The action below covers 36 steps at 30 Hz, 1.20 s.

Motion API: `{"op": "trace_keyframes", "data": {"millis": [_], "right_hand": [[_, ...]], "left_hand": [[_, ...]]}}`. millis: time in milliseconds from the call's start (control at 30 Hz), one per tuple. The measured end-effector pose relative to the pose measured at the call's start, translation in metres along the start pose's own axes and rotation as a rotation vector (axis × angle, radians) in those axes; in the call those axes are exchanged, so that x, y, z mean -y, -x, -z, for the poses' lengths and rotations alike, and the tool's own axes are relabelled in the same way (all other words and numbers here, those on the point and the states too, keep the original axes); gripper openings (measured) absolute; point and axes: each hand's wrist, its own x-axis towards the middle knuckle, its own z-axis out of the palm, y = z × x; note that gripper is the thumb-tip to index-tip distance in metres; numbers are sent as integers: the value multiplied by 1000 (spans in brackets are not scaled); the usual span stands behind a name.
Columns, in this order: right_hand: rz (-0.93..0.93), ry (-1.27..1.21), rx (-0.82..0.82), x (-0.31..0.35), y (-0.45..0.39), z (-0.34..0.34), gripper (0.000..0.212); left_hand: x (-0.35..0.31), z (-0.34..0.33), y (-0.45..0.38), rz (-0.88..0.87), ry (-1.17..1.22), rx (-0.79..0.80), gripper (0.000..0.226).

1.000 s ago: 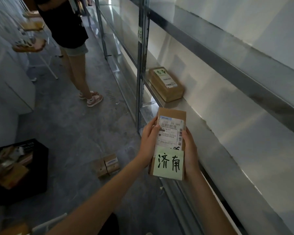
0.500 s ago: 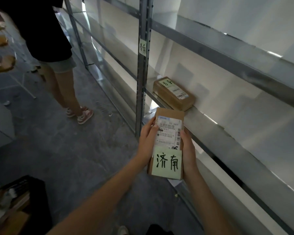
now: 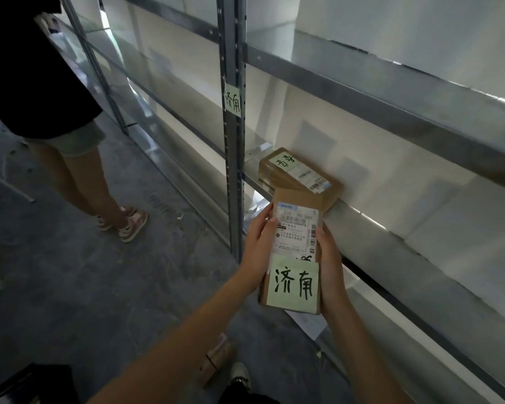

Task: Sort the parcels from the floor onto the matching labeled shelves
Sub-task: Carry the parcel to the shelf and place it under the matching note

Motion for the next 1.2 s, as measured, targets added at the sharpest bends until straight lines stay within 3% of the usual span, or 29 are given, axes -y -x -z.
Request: {"op": "trace_keyframes", "data": {"millis": [333,633,833,967,1100,1200], "right_hand": [[-14,-31,-19,8,-63,-28,33],[7,-4,-104,-5,-106,-65,54],[25,-121,-365,1,-108,-104,36],[0,-189,-425,9,-101,-137,48],[-34,-140,-405,22,-103,-160,76],[-33,-147,-429,32,-103,-173,77]], "left_hand": [[-14,15,-76,47,0,34,27],[-11,46,-130,97,-16,98,26],[-18,76,-182,127,-130,353,31],[-38,92,-207,145,-118,498,33],[-60,109,-242,203,-123,633,38],[-76,114,-256,199,-118,711,35]]}}
